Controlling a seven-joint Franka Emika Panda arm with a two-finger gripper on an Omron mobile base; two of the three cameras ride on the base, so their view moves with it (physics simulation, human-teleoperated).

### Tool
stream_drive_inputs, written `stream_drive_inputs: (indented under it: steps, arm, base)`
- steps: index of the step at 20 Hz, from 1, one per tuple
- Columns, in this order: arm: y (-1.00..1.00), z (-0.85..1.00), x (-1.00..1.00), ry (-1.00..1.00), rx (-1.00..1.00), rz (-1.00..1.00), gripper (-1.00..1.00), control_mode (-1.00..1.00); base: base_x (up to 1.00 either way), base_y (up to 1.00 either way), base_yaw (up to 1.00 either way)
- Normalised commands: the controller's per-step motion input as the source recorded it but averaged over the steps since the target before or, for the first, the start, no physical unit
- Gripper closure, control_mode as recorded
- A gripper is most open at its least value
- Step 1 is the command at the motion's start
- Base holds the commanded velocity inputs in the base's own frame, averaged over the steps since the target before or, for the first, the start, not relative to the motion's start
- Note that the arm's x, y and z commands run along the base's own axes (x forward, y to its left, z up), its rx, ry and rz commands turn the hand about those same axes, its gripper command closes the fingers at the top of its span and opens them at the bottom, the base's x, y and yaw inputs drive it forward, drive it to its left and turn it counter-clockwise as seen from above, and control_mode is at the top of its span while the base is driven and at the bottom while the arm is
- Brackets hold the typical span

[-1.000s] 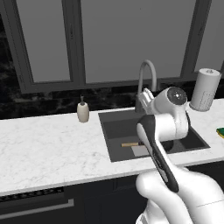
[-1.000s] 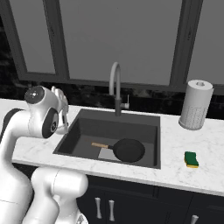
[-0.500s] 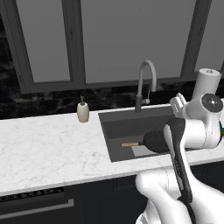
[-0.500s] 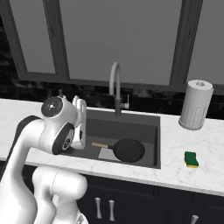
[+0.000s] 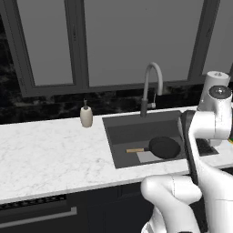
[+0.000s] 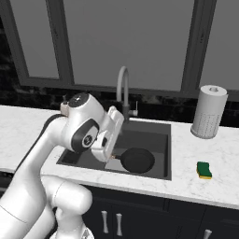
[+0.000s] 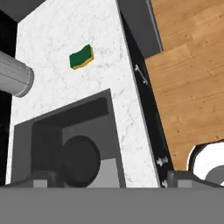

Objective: Pick the pan and sponge and place them into the sink. Then turn on the water.

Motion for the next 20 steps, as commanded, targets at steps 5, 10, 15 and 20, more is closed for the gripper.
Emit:
stream_drive_inputs:
  steps: [5, 10, 15, 20]
  arm:
    - [-0.78, 0.00, 0.15, 0.34, 0.01, -0.41, -1.00, -1.00]
    - [-0.64, -0.05, 0.04, 0.16, 0.02, -0.44, -1.00, -1.00]
    - [-0.57, -0.12, 0.00, 0.00, 0.00, -0.38, -1.00, -1.00]
    - [-0.48, -0.10, 0.02, -0.16, 0.00, -0.31, -1.00, -1.00]
  base:
    - [0.00, 0.00, 0.00]
    - [0.00, 0.00, 0.00]
    - [0.00, 0.00, 0.00]
    - [0.00, 0.00, 0.00]
